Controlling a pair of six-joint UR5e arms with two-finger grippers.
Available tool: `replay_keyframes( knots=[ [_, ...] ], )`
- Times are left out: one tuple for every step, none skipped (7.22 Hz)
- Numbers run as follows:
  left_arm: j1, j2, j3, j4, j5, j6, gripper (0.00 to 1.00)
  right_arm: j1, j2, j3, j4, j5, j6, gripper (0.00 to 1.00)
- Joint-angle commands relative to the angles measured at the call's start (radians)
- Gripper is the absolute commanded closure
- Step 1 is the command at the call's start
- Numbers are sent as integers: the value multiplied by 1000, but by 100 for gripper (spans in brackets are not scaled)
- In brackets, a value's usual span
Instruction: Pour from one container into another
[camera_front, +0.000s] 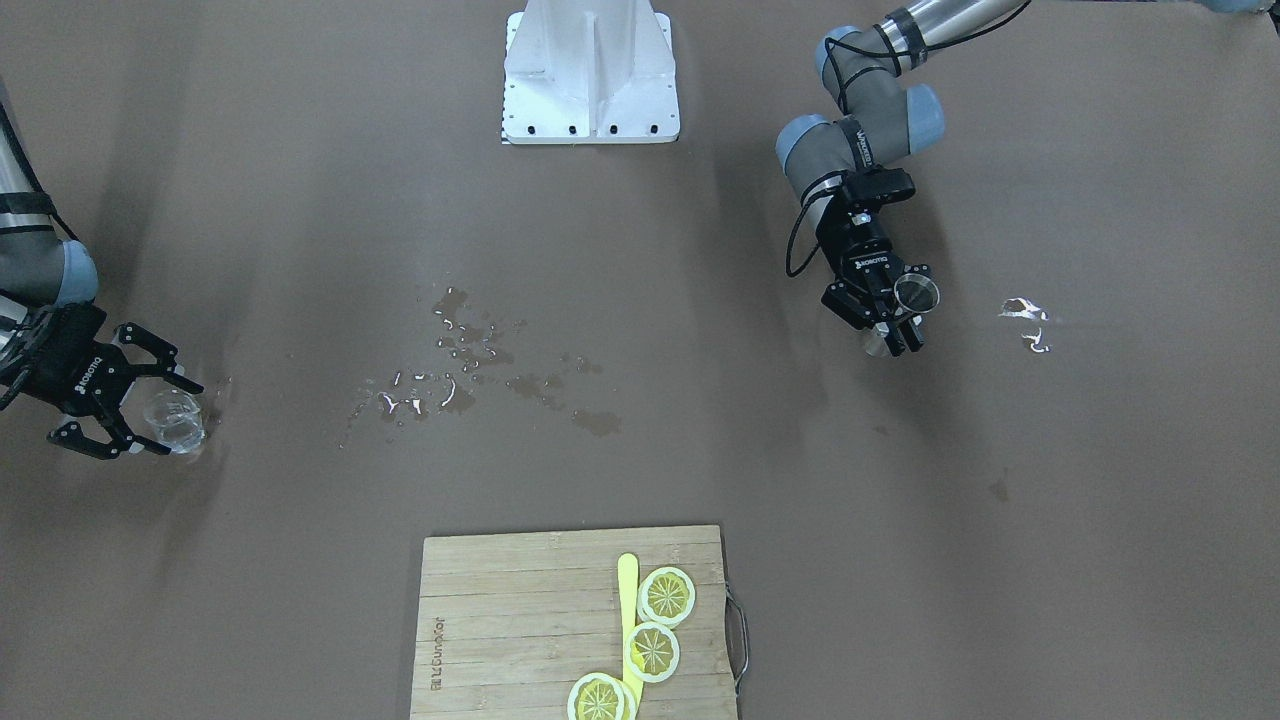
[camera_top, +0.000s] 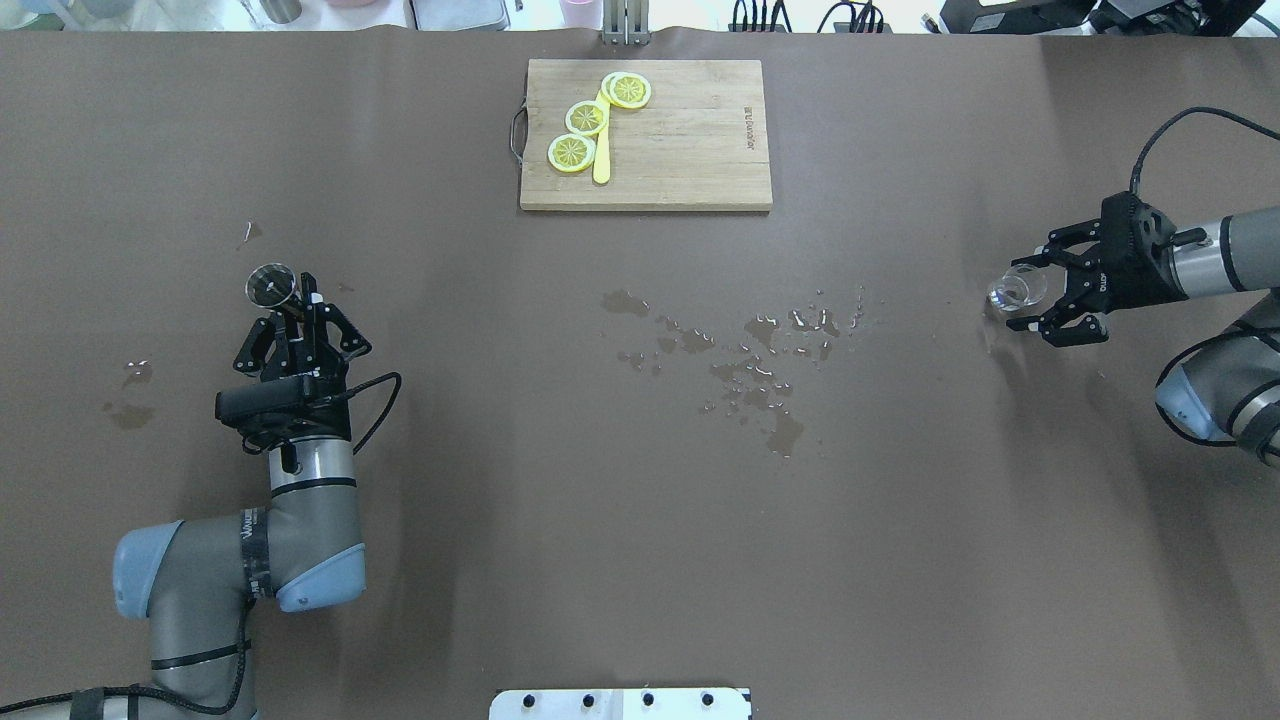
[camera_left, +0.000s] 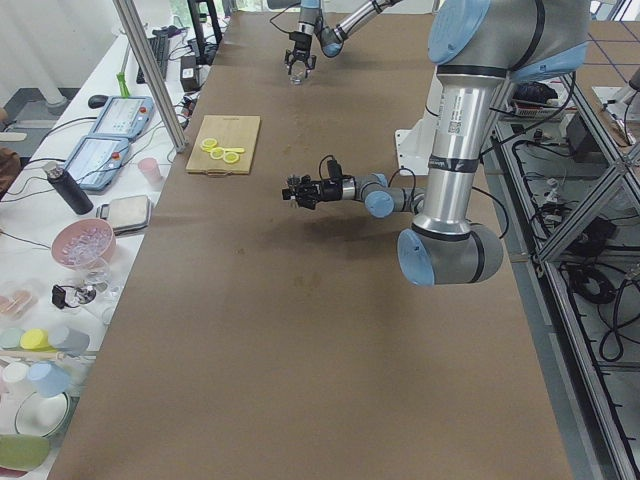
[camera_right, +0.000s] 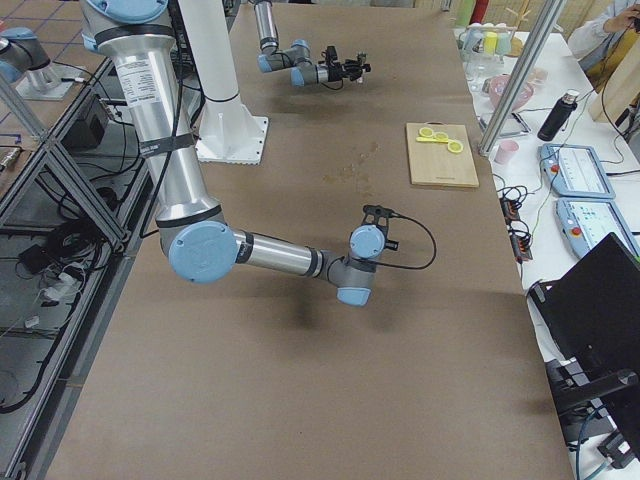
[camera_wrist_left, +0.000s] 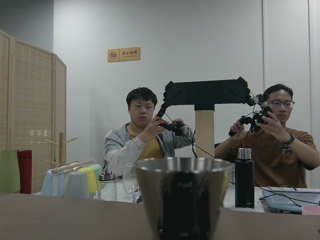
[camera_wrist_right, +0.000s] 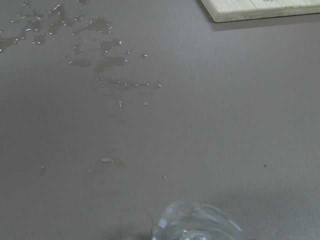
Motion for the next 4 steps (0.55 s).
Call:
replay_keyframes(
  knots=[
    [27,0,14,7,41,-22,100,-2,1,0,1,2,0,0],
    [38,-2,17,28,44,-33,100,-2,1,0,1,2,0,0],
    [53,-2,24,56,46,-74,100,-2,-1,0,1,2,0,0],
    [57,0,24,100,46,-111,100,-2,1,0,1,2,0,0]
  ],
)
